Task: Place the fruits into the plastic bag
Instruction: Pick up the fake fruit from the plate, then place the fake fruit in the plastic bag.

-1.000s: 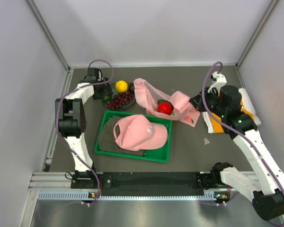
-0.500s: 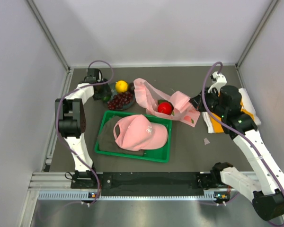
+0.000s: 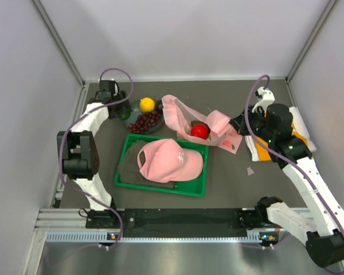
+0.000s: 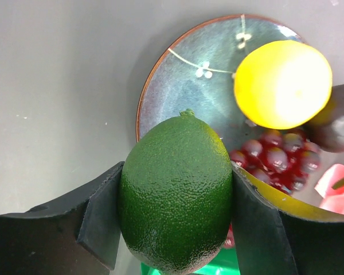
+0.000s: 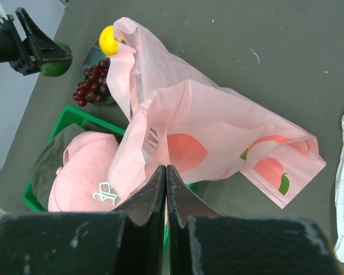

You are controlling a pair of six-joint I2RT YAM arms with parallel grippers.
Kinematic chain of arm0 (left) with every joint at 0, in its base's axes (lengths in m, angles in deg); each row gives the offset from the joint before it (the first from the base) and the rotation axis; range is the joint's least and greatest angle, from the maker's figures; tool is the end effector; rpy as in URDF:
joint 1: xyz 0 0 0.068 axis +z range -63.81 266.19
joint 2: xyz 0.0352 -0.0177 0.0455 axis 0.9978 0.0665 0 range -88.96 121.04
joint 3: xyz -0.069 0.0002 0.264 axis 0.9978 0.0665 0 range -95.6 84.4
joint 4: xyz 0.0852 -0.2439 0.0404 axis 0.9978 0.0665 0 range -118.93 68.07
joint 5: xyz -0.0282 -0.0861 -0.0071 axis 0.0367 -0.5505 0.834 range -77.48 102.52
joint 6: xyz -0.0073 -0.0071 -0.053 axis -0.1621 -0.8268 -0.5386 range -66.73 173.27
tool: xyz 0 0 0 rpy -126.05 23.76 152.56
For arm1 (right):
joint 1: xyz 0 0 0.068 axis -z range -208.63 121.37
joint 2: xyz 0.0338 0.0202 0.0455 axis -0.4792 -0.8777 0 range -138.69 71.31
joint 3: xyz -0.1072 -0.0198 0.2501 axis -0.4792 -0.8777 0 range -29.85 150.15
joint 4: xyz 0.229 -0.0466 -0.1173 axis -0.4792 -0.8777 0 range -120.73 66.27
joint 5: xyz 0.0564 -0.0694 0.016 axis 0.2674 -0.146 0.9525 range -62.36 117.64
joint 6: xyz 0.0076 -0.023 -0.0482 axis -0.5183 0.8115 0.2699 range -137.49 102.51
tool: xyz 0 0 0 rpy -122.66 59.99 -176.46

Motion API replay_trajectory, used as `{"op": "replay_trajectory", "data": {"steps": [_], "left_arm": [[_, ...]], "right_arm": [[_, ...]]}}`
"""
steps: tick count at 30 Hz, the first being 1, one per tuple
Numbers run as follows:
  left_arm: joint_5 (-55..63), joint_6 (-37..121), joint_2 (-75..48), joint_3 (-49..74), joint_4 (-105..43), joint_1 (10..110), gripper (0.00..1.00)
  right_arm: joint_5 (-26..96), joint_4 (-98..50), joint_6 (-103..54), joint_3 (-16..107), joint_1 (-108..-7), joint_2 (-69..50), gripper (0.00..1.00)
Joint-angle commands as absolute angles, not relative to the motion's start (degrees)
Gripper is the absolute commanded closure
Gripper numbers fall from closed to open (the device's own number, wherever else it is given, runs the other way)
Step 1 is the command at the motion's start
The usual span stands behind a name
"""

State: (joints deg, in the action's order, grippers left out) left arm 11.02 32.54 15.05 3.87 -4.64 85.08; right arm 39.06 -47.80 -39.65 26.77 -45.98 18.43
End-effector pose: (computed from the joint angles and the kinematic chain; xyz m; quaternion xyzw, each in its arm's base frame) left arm 0.4061 -0.0088 0.2459 -0.1543 0.9199 -0.0802 0.3514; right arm 0.1919 0.0674 0.3619 -0.0225 0.8184 0.2690 0.5073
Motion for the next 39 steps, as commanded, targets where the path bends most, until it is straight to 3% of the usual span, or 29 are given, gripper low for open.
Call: {"op": "replay_trajectory", "data": {"steps": [1, 8, 19, 30, 39], "left_arm": [[11.29, 32.62, 10.10, 4.77, -4.41, 85.40, 0.47], [-0.05, 31.04, 2.37, 8.90, -10.03, 84.43, 0.48], [-0.58, 31.30, -5.28, 7.85, -11.44, 73.55, 0.48], [-2.60, 28.75, 0.42, 5.74, -15.83, 58.78, 0.48], [-2.07, 28.57, 7.45, 3.02, -14.52, 53.50, 0.48]], "right_arm": [[39.06, -46.05, -39.91, 26.40, -45.60, 19.98, 1.00], [39.50, -45.61, -40.17, 26.49, -45.60, 19.90, 1.00], [40.03, -45.17, -40.79, 26.75, -45.60, 19.81, 1.00], [39.68, -45.61, -40.79, 27.19, -45.68, 19.90, 1.00], [39.33, -46.05, -40.61, 27.46, -45.68, 20.16, 1.00]]}}
